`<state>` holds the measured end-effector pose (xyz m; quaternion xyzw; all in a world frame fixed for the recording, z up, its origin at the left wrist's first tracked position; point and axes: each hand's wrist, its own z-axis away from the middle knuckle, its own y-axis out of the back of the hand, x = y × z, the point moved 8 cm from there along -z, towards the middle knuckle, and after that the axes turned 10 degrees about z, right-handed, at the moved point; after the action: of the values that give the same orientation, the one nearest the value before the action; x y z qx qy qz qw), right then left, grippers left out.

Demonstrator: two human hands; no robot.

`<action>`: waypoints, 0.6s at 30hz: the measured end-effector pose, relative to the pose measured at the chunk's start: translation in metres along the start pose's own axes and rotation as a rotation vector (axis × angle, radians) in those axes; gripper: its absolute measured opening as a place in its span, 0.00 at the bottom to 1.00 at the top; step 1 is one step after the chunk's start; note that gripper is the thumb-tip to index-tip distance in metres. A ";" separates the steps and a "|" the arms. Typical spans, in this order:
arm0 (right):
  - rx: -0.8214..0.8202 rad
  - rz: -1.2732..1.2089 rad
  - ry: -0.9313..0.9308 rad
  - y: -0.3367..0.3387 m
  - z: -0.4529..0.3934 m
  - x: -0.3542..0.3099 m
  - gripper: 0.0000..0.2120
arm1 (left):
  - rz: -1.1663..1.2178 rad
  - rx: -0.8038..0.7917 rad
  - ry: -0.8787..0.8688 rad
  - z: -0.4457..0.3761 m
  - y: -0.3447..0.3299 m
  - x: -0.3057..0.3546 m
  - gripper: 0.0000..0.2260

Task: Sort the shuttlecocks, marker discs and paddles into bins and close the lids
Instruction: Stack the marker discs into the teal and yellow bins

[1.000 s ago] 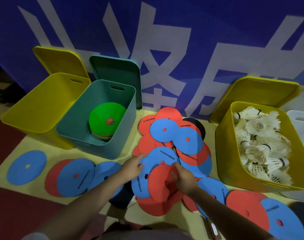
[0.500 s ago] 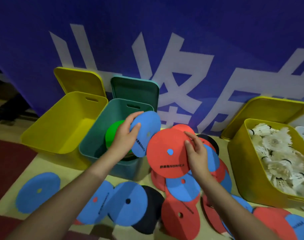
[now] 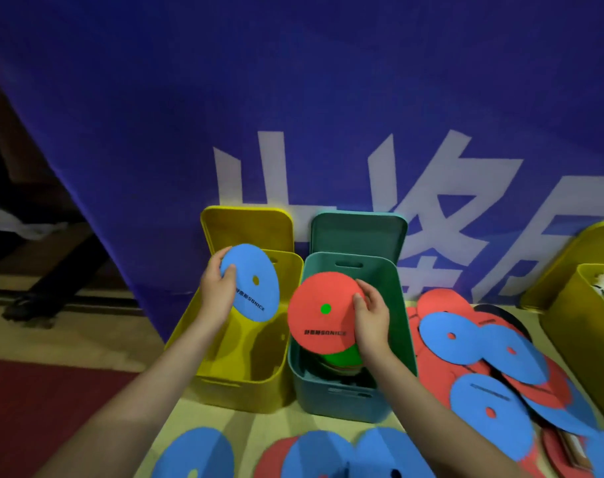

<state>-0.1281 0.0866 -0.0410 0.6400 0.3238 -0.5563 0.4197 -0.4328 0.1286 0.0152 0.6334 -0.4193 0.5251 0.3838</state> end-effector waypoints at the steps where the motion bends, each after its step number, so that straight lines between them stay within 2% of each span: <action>1: 0.015 -0.012 -0.034 -0.009 0.002 0.003 0.13 | -0.040 0.000 0.026 -0.011 0.008 -0.012 0.16; 4: 0.035 -0.015 -0.096 -0.032 0.002 0.010 0.13 | -0.183 -0.030 0.120 -0.037 0.019 -0.051 0.16; 7: 0.017 0.008 -0.092 -0.052 -0.007 0.011 0.12 | -0.285 -0.124 0.227 -0.055 0.008 -0.093 0.18; 12: 0.034 0.059 -0.089 -0.072 -0.030 0.010 0.12 | -0.284 -0.232 0.403 -0.069 -0.021 -0.157 0.18; 18: 0.028 0.156 -0.094 -0.088 -0.044 0.019 0.13 | -0.333 -0.291 0.443 -0.070 -0.030 -0.201 0.20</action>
<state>-0.1829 0.1631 -0.0737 0.6421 0.2452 -0.5559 0.4675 -0.4489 0.2301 -0.1741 0.5020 -0.2870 0.5147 0.6331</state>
